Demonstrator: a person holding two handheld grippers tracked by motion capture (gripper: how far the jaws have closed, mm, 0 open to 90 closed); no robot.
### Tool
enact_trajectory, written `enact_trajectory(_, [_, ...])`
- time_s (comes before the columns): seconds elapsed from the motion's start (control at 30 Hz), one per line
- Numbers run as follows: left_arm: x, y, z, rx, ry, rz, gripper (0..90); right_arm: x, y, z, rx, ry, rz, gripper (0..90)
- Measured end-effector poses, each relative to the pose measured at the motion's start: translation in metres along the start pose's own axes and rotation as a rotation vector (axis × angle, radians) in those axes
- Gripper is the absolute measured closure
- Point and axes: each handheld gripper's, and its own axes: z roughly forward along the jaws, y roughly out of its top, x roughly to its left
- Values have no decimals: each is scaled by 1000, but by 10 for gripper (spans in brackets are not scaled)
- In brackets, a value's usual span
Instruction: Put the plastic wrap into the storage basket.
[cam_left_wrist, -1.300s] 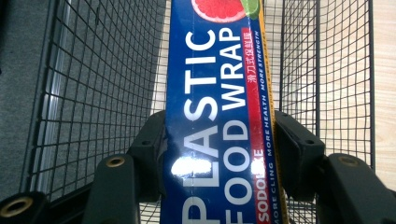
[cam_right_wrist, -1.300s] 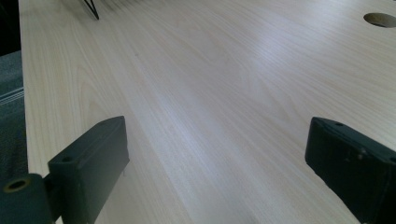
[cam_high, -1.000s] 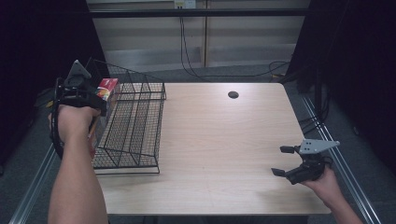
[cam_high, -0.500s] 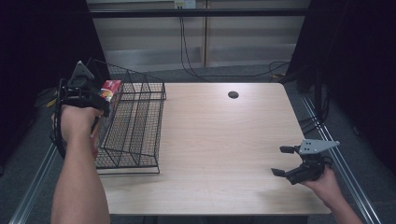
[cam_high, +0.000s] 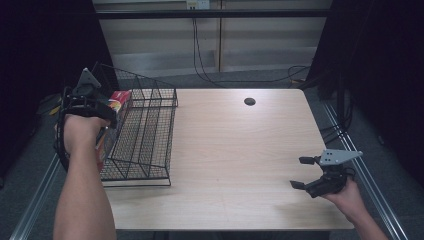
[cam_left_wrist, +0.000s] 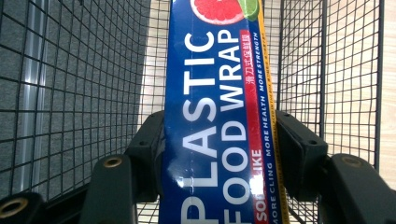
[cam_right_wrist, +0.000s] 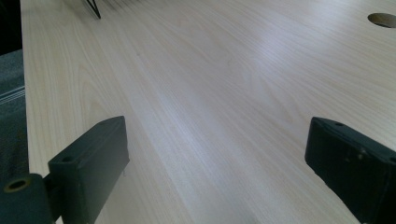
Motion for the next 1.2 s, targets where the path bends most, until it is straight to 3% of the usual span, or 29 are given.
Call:
enact_trajectory(0.13, [0, 1, 1, 10, 7, 15, 420, 0, 0, 0, -3, 2, 2, 62])
enact_trajectory(0.3, [-1, 2, 0, 20, -3, 5, 410, 0, 0, 0, -2, 5, 0, 62])
enact_trajectory(0.4, [-2, 4, -8, -41, -33, -7, 414, 0, 0, 0, -1, 6, -1, 62])
enact_trajectory(0.43, [-3, 5, -12, -61, -33, 6, 394, 0, 0, 0, -2, 5, 0, 62])
enact_trajectory(0.57, [-11, 8, -21, -57, -46, 52, 368, 1, 1, 1, 1, 8, -4, 62])
enact_trajectory(0.7, [-16, 9, -21, -64, -54, 50, 335, 2, 1, 1, 4, 11, -4, 61])
enact_trajectory(0.77, [-17, 9, -21, -71, -79, 35, 326, 2, 1, 1, 6, 12, -8, 61])
enact_trajectory(0.93, [-22, 12, -22, -86, -82, 40, 271, 1, 1, 1, 2, 14, -3, 61])
enact_trajectory(1.2, [-38, 15, -21, -107, -103, 107, 145, 1, 1, 2, 6, 17, -7, 61])
